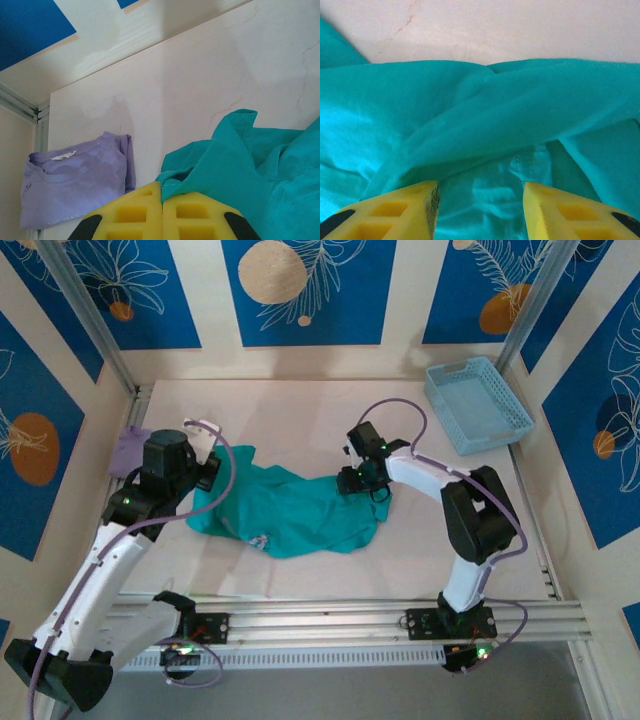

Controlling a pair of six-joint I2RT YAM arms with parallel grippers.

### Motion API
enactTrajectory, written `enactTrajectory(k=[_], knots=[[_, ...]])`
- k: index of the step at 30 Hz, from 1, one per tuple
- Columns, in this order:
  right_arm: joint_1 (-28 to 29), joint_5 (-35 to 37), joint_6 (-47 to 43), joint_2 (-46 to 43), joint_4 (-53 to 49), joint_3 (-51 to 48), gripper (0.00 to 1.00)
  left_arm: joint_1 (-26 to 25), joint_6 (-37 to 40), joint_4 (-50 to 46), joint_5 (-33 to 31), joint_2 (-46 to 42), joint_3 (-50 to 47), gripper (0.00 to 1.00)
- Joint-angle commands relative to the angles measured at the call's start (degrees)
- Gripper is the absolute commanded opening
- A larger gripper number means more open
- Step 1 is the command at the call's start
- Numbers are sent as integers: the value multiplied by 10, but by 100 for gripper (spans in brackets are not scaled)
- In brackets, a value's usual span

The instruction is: Fold the inside-out t-shirt

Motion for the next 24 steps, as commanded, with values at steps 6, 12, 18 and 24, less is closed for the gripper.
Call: enactTrajectory(k=[6,12,18,24], knots=[[-38,-37,6,22,11,-4,45,8,7,19,11,-12,-5,0],[-40,-42,-1,63,7,24,44,8,7,19,15,-12,-5,0],[-38,-47,-5,80,11,36,44,8,7,20,19,-9,-6,0],[-32,-51,-12,78,18,41,36,8,8,19,22,-9,-7,0]])
